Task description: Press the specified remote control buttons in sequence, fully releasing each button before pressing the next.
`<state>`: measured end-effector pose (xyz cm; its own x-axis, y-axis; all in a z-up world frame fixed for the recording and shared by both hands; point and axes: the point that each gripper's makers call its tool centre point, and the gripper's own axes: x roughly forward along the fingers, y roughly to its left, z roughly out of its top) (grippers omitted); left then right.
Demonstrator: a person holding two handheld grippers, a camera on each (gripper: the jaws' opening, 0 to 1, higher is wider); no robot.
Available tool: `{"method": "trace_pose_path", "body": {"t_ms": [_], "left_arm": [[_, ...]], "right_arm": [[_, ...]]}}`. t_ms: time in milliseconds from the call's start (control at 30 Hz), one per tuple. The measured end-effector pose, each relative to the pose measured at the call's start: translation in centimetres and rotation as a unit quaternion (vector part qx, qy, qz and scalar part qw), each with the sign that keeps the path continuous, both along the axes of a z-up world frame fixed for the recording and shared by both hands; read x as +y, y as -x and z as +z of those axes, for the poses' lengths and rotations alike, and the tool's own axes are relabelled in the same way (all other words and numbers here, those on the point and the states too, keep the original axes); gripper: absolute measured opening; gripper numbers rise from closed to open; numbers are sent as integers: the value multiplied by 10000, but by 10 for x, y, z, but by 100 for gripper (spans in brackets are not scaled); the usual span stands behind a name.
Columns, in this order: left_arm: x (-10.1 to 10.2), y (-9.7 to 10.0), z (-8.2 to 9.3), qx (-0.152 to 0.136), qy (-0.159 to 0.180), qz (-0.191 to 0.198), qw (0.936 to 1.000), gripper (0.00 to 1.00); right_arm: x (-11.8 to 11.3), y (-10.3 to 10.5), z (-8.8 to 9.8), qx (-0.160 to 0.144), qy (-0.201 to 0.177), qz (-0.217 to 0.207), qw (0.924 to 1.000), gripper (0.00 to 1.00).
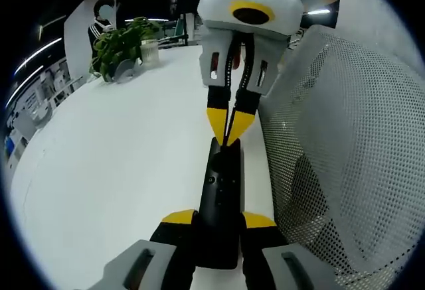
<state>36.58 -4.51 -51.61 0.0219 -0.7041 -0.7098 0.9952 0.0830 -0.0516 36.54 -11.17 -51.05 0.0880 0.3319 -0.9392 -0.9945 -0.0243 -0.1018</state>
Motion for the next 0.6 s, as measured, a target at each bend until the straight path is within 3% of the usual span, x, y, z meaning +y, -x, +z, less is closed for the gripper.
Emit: {"method": "trace_pose_path", "body": {"t_ms": [133, 267, 367, 433, 600], "left_arm": [[0, 0, 0, -52, 12, -86, 9999, 25], [0, 0, 0, -116, 9, -144, 9998, 25], [0, 0, 0, -98, -17, -165, 9998, 25], [0, 0, 0, -79, -21, -161, 9998, 25], [0, 0, 0, -107, -9, -184, 9998, 25]], "right_arm": [[1, -3, 0, 289, -64, -118, 9995, 0], [2, -2, 0, 299, -120, -58, 9995, 0], [1, -3, 0, 682, -438, -651, 9946, 0], [1, -5, 0, 649, -413, -536, 9956, 0], [2, -4, 1, 769, -518, -714, 9931, 0]]}}
